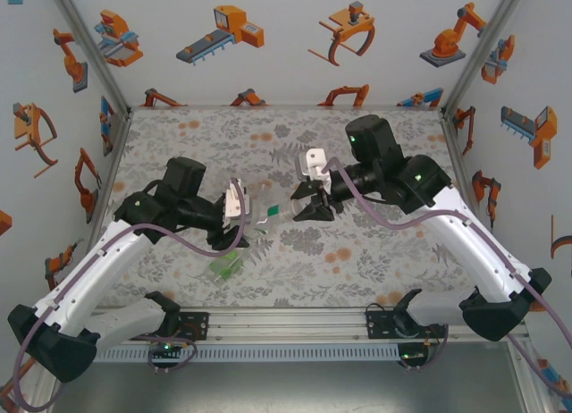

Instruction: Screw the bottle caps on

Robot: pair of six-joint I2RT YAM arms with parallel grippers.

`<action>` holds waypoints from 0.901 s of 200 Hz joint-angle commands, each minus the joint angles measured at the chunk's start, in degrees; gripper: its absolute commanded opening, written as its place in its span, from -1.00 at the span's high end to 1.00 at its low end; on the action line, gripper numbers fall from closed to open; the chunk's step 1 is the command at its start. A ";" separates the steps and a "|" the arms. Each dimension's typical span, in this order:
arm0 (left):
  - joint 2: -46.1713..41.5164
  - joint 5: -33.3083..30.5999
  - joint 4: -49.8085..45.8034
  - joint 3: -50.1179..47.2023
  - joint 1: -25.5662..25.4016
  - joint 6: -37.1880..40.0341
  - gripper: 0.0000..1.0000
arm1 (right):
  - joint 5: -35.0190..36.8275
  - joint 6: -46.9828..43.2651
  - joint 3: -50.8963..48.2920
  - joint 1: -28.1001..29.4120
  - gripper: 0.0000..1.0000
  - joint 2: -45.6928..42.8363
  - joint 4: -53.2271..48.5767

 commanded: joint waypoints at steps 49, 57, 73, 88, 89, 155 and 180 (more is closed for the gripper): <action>-2.13 4.40 9.21 0.28 -0.50 -1.71 1.00 | -2.38 18.93 -6.39 1.25 1.00 -1.69 12.06; -2.33 3.98 9.95 0.03 -0.52 -1.96 1.00 | -1.97 25.51 -8.27 1.27 1.00 -2.56 16.51; -2.68 3.35 10.76 -0.31 -0.52 -2.17 1.00 | 0.04 38.25 -12.59 1.27 1.00 -4.49 24.31; -2.94 2.57 11.76 -0.78 -0.53 -2.48 1.00 | 3.81 50.07 -16.25 1.27 1.00 -6.27 30.22; -2.97 2.56 11.84 -0.86 -0.53 -2.49 1.00 | 4.07 50.85 -16.56 1.27 1.00 -6.45 30.53; -3.74 -0.39 16.74 -2.96 -0.53 -4.67 1.00 | 24.16 95.50 -19.60 1.27 1.00 -8.57 24.89; -3.63 -2.94 18.64 -3.41 -0.52 -5.80 1.00 | 26.95 106.55 -16.94 1.31 1.00 -6.21 13.96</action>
